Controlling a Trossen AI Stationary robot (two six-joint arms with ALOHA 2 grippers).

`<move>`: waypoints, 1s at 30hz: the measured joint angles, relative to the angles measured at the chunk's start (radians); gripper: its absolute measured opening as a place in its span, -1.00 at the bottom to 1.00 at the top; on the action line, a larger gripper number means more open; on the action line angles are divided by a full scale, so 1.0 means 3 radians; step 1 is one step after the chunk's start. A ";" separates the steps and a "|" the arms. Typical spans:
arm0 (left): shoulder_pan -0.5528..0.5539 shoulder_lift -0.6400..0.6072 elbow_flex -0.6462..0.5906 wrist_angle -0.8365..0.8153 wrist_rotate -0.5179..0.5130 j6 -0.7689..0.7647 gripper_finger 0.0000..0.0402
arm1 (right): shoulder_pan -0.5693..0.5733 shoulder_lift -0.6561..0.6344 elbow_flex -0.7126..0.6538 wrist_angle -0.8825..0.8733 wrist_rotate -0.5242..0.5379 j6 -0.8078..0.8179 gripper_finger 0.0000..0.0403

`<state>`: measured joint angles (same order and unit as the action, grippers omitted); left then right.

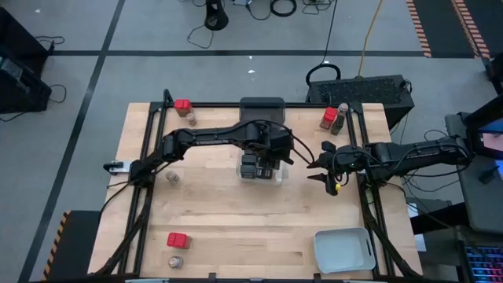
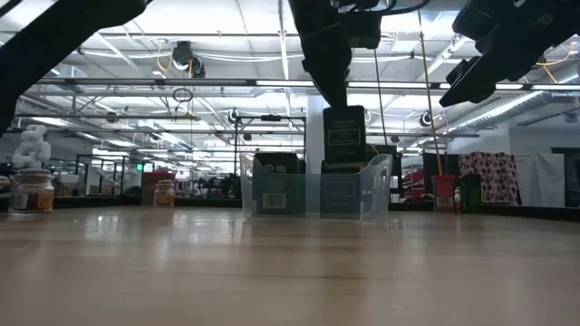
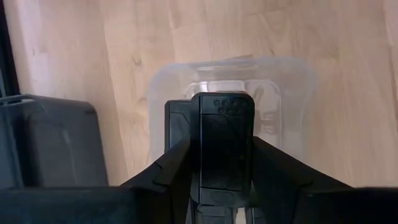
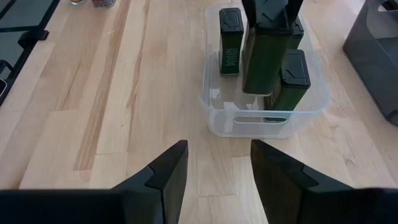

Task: Sort spices by type
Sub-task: Put the green seasoning bottle into the transparent bin

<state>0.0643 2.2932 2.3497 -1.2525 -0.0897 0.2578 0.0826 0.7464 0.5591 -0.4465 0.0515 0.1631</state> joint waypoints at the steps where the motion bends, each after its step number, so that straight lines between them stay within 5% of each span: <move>1: -0.0005 0.0000 0.0000 0.0004 -0.0030 -0.0030 -0.27 | -0.0001 0.0001 0.0000 -0.0001 -0.0001 -0.0001 -0.22; 30: -0.0001 -0.0001 -0.0505 0.0414 -0.0193 -0.0117 -0.27 | 0.0000 0.0000 0.0000 0.0004 -0.0001 -0.0061 -0.22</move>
<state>0.0639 2.2929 2.1983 -1.1282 -0.1474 0.2226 0.0826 0.7464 0.5591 -0.4454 0.0513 0.1448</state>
